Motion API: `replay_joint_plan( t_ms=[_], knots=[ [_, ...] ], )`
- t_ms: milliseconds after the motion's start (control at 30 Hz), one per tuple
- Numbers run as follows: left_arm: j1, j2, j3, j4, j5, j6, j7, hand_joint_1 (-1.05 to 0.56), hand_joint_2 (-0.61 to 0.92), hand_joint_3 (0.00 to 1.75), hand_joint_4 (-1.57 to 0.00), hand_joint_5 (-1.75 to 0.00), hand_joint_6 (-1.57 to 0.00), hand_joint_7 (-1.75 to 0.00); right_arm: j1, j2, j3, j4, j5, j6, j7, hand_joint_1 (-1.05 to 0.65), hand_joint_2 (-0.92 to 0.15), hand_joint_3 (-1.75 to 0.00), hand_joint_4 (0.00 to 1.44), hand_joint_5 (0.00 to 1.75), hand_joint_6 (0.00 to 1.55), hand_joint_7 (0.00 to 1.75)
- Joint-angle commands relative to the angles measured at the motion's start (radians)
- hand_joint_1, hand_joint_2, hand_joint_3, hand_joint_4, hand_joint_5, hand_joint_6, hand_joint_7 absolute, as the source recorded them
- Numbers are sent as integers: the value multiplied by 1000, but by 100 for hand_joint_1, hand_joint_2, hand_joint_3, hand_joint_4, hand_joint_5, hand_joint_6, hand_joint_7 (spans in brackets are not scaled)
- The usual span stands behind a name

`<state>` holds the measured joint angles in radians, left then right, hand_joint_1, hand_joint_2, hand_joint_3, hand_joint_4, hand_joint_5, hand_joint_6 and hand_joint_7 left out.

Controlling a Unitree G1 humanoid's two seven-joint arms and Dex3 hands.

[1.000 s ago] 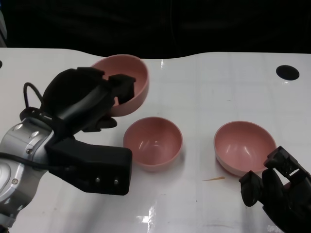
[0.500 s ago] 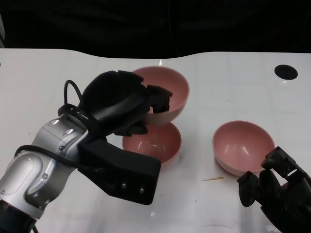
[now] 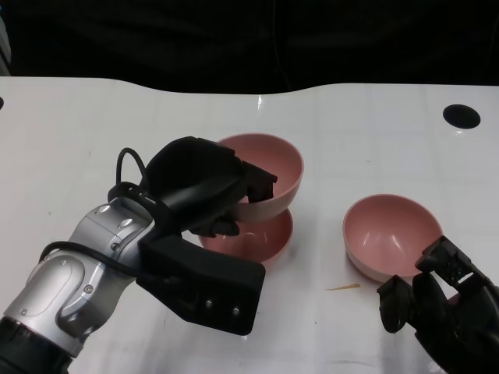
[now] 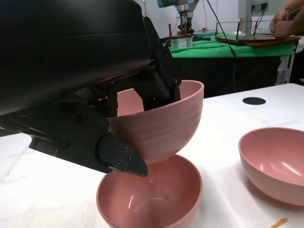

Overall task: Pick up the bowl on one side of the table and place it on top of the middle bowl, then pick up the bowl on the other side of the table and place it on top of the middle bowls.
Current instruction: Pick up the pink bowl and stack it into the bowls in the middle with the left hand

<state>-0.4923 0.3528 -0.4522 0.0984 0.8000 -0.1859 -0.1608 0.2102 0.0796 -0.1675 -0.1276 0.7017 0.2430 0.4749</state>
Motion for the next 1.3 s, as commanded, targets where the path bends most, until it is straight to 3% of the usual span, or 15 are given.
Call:
replay_joint_plan(
  t_ms=[33, 100, 233, 433, 567, 733, 800, 1067, 1100, 1200, 1267, 1300],
  knots=[
    [21, 4, -1, 25, 7, -7, 30, -9, 92, 6, -68, -175, -68, -141, 2, -16, -13, -1, 12, -3, 6, -3, -56, -112, 80, 175, 82, 136],
    [26, 4, -5, 41, 11, -13, 48, -9, 92, 6, -67, -175, -58, -159, 3, -14, -13, -2, 9, -5, 4, -4, -56, -112, 80, 175, 82, 135],
    [31, 6, -8, 58, 9, -20, 57, -10, 92, 7, -67, -175, -53, -166, 7, -13, -13, -8, 11, -1, 0, -4, -55, -112, 79, 175, 82, 136],
    [41, 8, -10, 59, 5, -15, 37, -12, 92, 7, -65, -175, -63, -145, 6, -15, -15, -6, 12, 1, 1, -4, -55, -113, 79, 175, 81, 137],
    [48, 6, -10, 63, -2, -21, 37, -12, 92, 7, -65, -175, -53, -162, 9, -13, -16, -14, 14, 10, -9, -3, -54, -114, 79, 175, 82, 138],
    [48, 7, -23, 68, 10, -20, 32, -14, 92, 5, -64, -175, -55, -155, 4, -13, -18, 2, 12, -1, 11, -3, -54, -114, 79, 175, 82, 136],
    [47, 7, -29, 74, 15, -26, 39, -14, 92, 6, -65, -174, -61, -144, 3, -12, -17, 2, 6, -5, 11, -4, -54, -114, 79, 175, 82, 136],
    [45, 6, -43, 88, 29, -37, 33, -13, 92, 7, -63, -175, -59, -151, 2, -13, -19, 0, 7, -2, 11, -4, -54, -114, 80, 175, 84, 134],
    [45, 6, -45, 89, 29, -39, 33, -13, 92, 6, -66, -170, -66, -137, 3, -12, -19, -2, 6, -2, 9, -4, -54, -114, 80, 175, 83, 134],
    [46, 6, -48, 86, 32, -31, 27, -13, 92, 5, -68, -166, -71, -123, 4, -11, -18, -3, 3, -4, 7, -4, -54, -115, 80, 175, 83, 135],
    [48, 4, -51, 83, 33, -20, 14, -13, 92, 5, -71, -160, -80, -102, 4, -11, -18, -3, 3, -4, 7, -4, -53, -115, 80, 175, 83, 135],
    [48, 4, -52, 84, 32, -18, 11, -13, 92, 5, -74, -150, -87, -83, 4, -12, -19, -2, 6, -1, 9, -4, -53, -115, 80, 175, 83, 135]
  ],
)
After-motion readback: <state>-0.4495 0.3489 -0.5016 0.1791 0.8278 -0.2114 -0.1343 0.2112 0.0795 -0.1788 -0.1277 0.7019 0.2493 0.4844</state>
